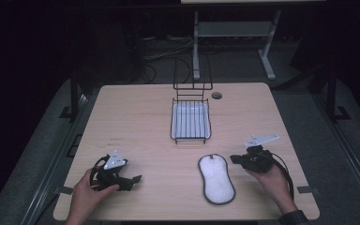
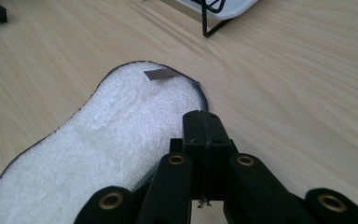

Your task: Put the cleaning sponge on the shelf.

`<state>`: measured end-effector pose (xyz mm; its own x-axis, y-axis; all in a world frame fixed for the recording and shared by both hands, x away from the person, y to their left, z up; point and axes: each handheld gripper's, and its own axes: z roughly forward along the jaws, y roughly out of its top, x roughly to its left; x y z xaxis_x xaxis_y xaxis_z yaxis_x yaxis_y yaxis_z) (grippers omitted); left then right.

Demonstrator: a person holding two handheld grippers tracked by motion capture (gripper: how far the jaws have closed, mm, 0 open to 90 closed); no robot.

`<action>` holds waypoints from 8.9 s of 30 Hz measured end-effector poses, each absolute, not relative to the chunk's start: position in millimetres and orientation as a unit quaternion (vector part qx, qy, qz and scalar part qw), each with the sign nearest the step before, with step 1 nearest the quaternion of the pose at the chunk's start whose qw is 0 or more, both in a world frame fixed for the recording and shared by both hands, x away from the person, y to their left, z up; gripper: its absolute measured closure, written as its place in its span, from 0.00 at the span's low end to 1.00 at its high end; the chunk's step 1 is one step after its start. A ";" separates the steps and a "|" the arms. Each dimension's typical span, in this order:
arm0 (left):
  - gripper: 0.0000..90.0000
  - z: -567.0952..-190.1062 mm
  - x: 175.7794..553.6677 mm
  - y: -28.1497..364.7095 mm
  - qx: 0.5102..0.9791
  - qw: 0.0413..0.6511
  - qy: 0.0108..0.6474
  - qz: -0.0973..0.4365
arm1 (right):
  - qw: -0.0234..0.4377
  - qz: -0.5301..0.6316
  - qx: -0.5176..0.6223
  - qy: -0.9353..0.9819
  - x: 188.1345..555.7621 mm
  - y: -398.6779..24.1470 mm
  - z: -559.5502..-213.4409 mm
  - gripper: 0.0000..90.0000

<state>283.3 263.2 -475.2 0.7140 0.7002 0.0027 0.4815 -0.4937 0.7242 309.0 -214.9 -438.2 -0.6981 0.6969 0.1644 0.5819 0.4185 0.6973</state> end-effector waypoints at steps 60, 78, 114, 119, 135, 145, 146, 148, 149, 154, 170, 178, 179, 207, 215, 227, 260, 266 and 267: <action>0.14 -475.2 283.2 263.2 0.851 0.364 0.347 0.150 | 0.062 0.382 0.349 0.853 316.2 -173.0 -440.9 0.99; 0.14 -475.2 283.3 263.4 0.852 0.364 0.346 0.151 | 0.054 0.371 0.377 0.847 290.3 -174.8 -450.8 0.15; 0.14 -475.2 283.2 263.4 0.852 0.364 0.346 0.151 | 0.081 0.334 0.351 0.871 291.0 -141.4 -466.8 0.05; 0.14 -475.2 283.2 263.4 0.852 0.363 0.346 0.151 | 0.079 0.335 0.345 0.873 288.9 -140.9 -466.4 0.13; 0.14 -475.4 283.2 263.2 0.851 0.365 0.347 0.151 | 0.078 0.337 0.334 0.877 282.8 -139.4 -460.2 0.32; 0.14 -475.4 283.2 263.1 0.850 0.365 0.347 0.151 | 0.078 0.374 0.325 0.865 282.4 -148.1 -443.0 0.60; 0.14 -475.4 283.3 263.2 0.851 0.365 0.347 0.151 | 0.077 0.375 0.326 0.865 282.5 -148.5 -441.9 0.61; 0.14 -475.3 283.3 263.2 0.851 0.365 0.347 0.151 | 0.072 0.381 0.325 0.863 283.6 -149.7 -439.7 0.65; 0.14 -475.3 283.3 263.2 0.851 0.365 0.347 0.151 | 0.067 0.385 0.325 0.861 284.2 -150.6 -438.7 0.66; 0.14 -475.3 283.3 263.2 0.851 0.365 0.346 0.151 | 0.064 0.385 0.317 0.864 285.0 -151.6 -433.5 0.71; 0.14 -475.2 283.3 263.2 0.851 0.364 0.347 0.150 | 0.039 0.420 0.304 0.854 286.4 -160.5 -419.0 0.84; 0.14 -475.2 283.3 263.2 0.851 0.364 0.347 0.150 | 0.036 0.429 0.299 0.852 286.0 -164.1 -414.3 0.87; 0.14 -475.2 283.3 263.2 0.851 0.364 0.347 0.150 | 0.036 0.429 0.299 0.852 286.0 -164.1 -414.3 0.87; 0.14 -475.3 283.2 263.0 0.850 0.366 0.348 0.150 | 0.055 0.462 0.307 0.830 302.9 -178.6 -393.1 0.89; 0.14 -475.2 283.2 263.0 0.850 0.365 0.348 0.150 | 0.064 0.471 0.314 0.822 309.9 -184.9 -386.3 0.89; 0.14 -475.3 283.3 263.1 0.850 0.365 0.347 0.151 | 0.078 0.483 0.318 0.812 324.3 -191.0 -375.3 0.89; 0.14 -475.1 283.4 263.3 0.851 0.364 0.346 0.151 | 0.085 0.508 0.341 0.787 384.6 -177.5 -359.6 0.89; 0.14 -475.2 283.3 263.2 0.851 0.364 0.347 0.150 | 0.081 0.508 0.346 0.784 399.1 -172.8 -358.4 0.89; 0.14 -475.2 283.3 263.2 0.851 0.364 0.347 0.150 | 0.082 0.509 0.347 0.784 402.2 -172.2 -358.0 0.89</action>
